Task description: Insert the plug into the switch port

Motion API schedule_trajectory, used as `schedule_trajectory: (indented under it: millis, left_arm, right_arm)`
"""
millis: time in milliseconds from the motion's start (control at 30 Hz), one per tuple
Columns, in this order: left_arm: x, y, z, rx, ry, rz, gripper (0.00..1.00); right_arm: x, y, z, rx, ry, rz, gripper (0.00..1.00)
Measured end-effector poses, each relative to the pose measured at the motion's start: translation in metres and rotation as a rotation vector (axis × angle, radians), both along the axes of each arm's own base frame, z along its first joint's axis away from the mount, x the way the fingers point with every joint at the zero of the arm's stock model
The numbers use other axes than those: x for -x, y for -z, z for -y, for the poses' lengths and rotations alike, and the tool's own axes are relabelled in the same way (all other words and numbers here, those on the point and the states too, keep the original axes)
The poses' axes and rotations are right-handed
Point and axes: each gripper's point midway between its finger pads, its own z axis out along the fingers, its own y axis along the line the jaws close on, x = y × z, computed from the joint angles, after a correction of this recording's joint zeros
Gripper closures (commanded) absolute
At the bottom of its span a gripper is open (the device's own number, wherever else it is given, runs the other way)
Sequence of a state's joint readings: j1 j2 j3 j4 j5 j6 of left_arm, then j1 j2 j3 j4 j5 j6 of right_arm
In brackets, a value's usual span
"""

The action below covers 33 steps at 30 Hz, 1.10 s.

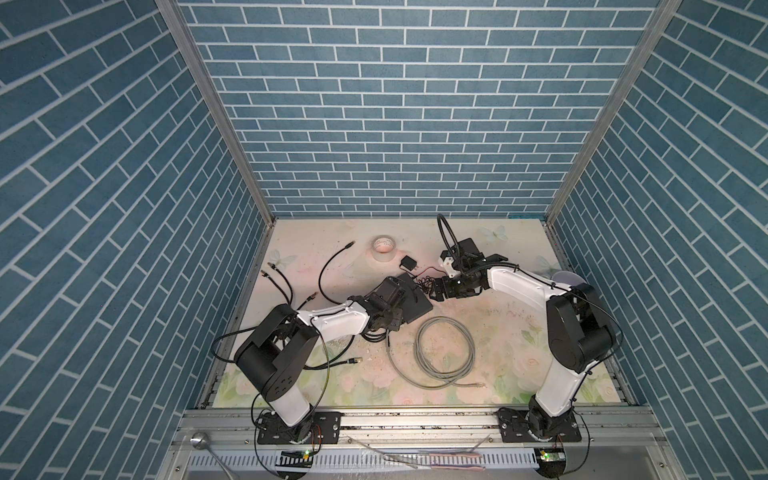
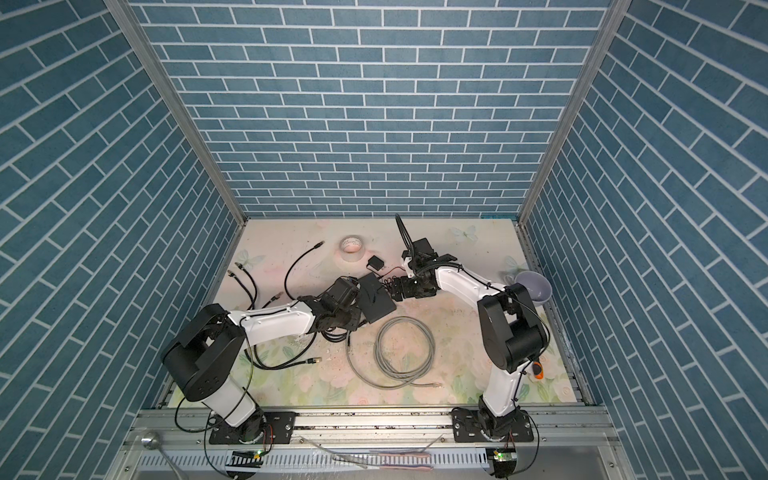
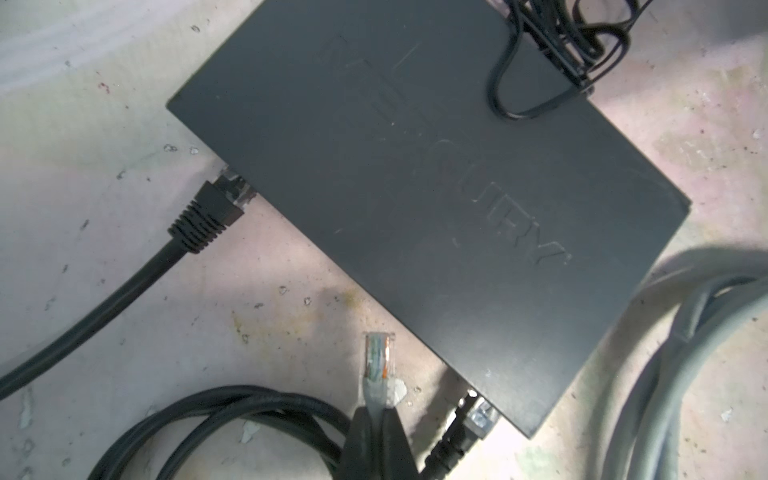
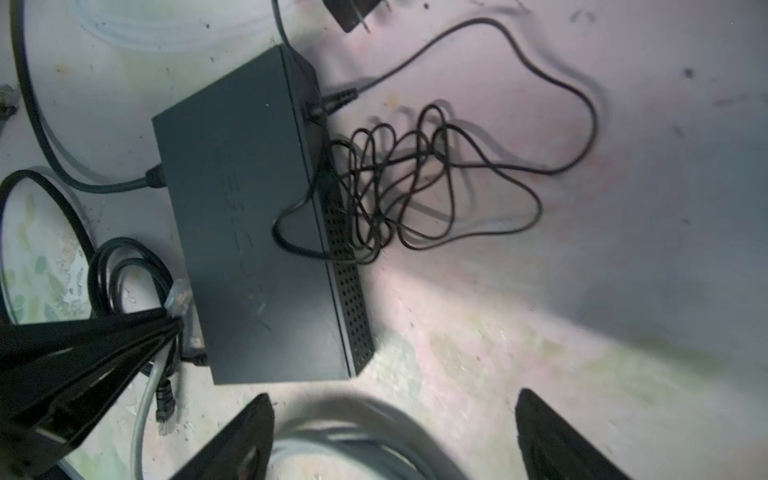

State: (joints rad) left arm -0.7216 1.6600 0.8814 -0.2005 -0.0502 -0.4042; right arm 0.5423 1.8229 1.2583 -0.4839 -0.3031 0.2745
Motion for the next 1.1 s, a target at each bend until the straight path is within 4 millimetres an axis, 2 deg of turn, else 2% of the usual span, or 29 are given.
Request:
schedule_trajectory:
  millis: [233, 533, 700, 867, 967, 1100]
  left_arm:
    - [0.000, 0.005, 0.005, 0.006, 0.012, -0.021, 1.00]
    - [-0.019, 0.009, 0.028, 0.017, 0.040, -0.022, 1.00]
    - [-0.038, 0.008, 0.050, 0.046, 0.070, -0.010, 1.00]
    - [-0.056, 0.008, 0.070, 0.077, 0.094, 0.016, 1.00]
    - [-0.060, 0.007, 0.071, 0.063, 0.114, 0.025, 1.00]
    - [-0.060, 0.010, 0.064, 0.027, 0.169, 0.019, 1.00]
  right_arm:
    - [0.002, 0.016, -0.025, -0.053, -0.036, -0.021, 0.14]
    - [-0.003, 0.029, -0.025, -0.072, -0.018, -0.050, 0.16]
    - [-0.020, 0.030, -0.012, -0.093, 0.023, -0.058, 0.16]
    - [-0.050, 0.029, -0.004, -0.107, 0.064, -0.046, 0.16]
    - [-0.063, 0.029, -0.001, -0.114, 0.068, -0.033, 0.16]
    - [-0.068, 0.029, 0.003, -0.115, 0.067, -0.031, 0.17]
